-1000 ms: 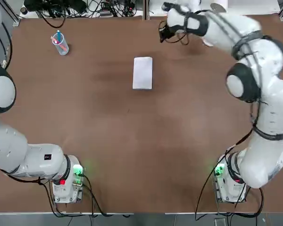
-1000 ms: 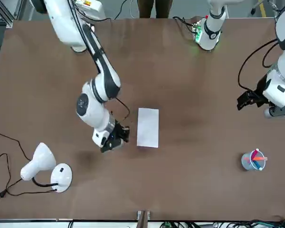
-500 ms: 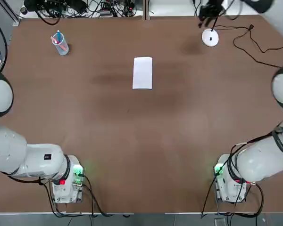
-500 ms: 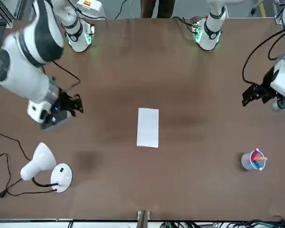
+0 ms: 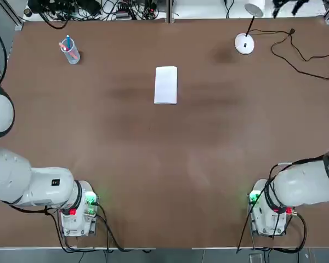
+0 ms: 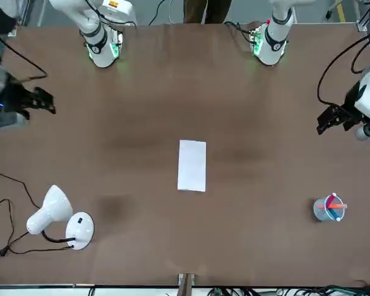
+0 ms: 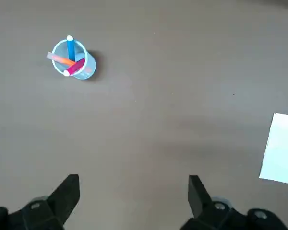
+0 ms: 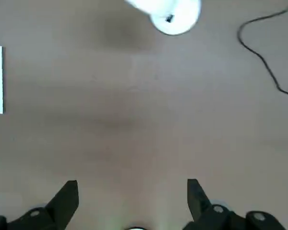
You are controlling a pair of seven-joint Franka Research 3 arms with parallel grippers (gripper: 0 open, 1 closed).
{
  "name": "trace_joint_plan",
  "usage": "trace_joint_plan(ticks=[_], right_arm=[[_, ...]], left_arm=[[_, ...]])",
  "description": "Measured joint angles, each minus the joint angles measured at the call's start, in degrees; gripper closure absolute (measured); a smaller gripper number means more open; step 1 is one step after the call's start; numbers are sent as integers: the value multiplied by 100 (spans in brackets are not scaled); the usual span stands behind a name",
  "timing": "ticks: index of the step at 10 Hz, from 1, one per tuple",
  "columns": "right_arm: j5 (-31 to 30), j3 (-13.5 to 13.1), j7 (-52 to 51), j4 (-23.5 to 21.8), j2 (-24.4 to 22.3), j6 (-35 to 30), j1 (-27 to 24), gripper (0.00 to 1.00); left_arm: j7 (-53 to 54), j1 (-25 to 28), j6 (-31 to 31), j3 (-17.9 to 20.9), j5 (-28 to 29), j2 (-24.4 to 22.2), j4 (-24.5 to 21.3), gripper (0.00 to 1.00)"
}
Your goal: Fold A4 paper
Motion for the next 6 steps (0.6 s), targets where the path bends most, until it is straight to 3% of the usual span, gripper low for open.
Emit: trace_joint_plan(ticks=[2,6], right_arm=[[-2,-11,-4,31,-35,-25,-289,0],[-8,29,0,149,-46,-54,-299,0]], left_arm=[[1,1,-2,1,0,0,-10,0],[2,0,-3,-1,0,1,-19,0]])
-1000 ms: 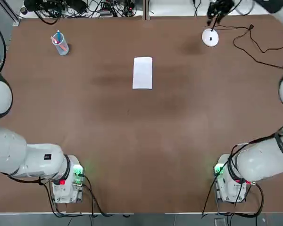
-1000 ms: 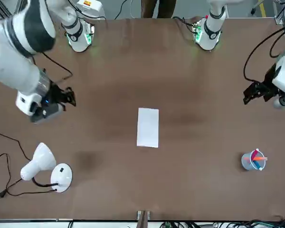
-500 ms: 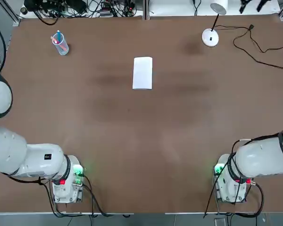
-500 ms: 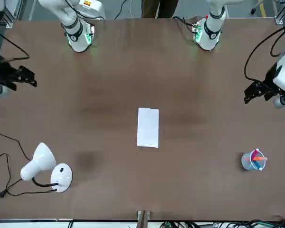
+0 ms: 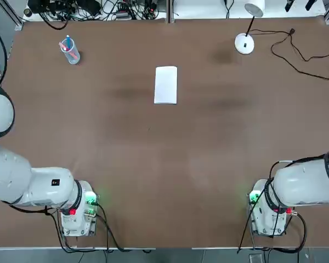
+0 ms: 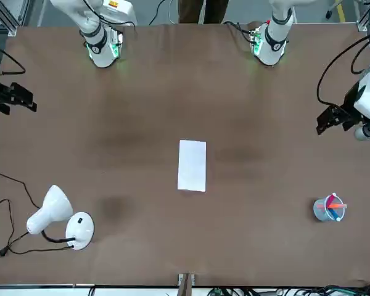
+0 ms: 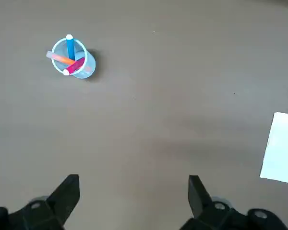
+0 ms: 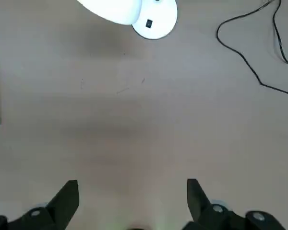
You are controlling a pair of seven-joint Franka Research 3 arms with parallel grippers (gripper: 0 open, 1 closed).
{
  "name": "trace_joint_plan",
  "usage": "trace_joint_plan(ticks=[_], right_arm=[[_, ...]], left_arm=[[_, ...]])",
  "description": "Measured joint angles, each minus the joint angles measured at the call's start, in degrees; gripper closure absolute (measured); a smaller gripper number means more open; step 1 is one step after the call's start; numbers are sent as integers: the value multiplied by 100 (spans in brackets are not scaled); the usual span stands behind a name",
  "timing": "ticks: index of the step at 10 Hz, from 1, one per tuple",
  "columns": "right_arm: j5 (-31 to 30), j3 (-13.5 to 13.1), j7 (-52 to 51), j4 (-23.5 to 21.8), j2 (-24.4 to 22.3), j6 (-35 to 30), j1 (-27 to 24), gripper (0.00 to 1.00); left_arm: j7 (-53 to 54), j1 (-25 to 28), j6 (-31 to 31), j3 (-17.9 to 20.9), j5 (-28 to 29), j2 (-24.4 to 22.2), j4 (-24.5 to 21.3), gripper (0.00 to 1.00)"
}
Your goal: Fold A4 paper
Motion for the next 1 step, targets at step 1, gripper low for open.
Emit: trace_joint_plan(ticks=[1], right_arm=[[-11,-16,2,12,-1,-2,-11,0]], left_arm=[[0,0,0,0,0,0,0,0]])
